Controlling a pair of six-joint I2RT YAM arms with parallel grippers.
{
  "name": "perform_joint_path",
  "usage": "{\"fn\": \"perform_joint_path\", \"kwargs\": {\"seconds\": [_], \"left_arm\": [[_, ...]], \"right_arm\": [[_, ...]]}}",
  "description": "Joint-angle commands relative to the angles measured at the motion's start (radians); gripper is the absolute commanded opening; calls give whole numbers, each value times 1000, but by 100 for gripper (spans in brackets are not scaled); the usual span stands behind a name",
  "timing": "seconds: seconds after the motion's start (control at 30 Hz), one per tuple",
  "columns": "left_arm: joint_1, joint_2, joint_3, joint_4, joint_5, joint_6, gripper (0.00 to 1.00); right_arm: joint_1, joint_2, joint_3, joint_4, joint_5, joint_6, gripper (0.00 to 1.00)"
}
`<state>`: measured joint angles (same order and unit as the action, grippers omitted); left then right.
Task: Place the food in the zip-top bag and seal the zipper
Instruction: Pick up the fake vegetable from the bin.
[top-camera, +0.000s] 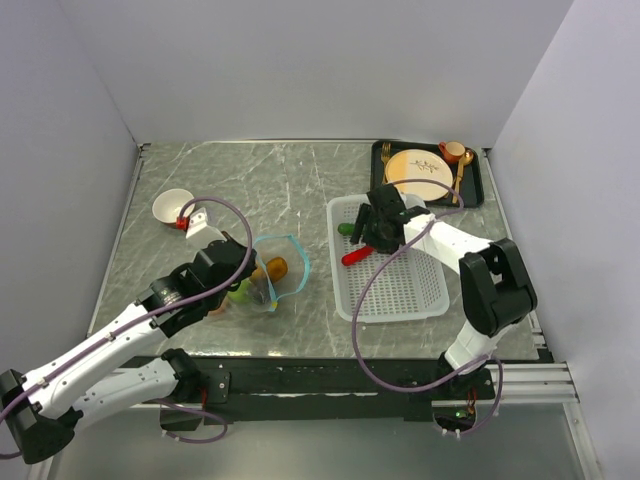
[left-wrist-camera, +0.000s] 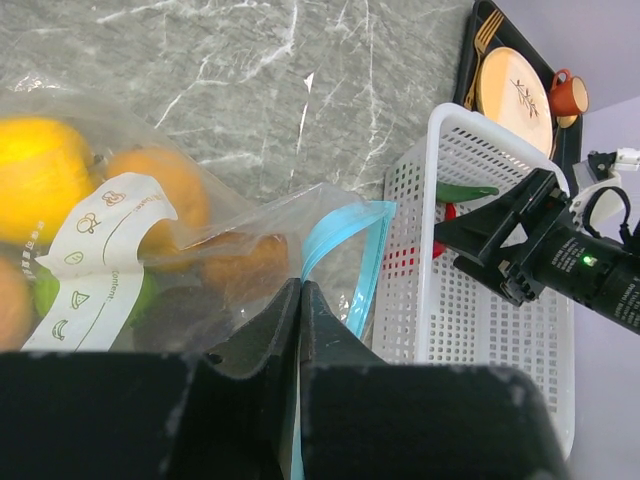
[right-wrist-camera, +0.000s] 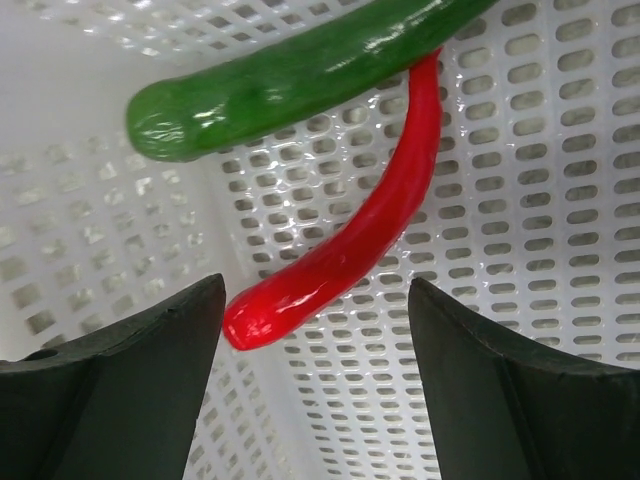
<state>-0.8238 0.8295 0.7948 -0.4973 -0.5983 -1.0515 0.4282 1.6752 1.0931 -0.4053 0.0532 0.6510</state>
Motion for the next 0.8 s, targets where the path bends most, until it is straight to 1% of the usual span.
{"fn": "perform_joint_path", "kwargs": {"seconds": [0.0, 0.07, 0.17, 0.67, 0.77], "left_arm": [[5, 19, 34, 20, 2, 16, 7], [5, 31, 40, 23, 8, 21, 7], [5, 42, 41, 29, 15, 24, 7], [5, 45, 38, 32, 17, 30, 7], [5, 39, 34, 29, 14, 27, 7]], "right_arm": [[-6, 23, 22, 10, 33, 13, 80], [-6, 35, 22, 13, 31, 10, 80], [-6, 55, 27, 10, 30, 1, 76], [-9, 67, 45, -35, 66, -99, 47], [-9, 54, 50, -53, 91, -139, 43]]}}
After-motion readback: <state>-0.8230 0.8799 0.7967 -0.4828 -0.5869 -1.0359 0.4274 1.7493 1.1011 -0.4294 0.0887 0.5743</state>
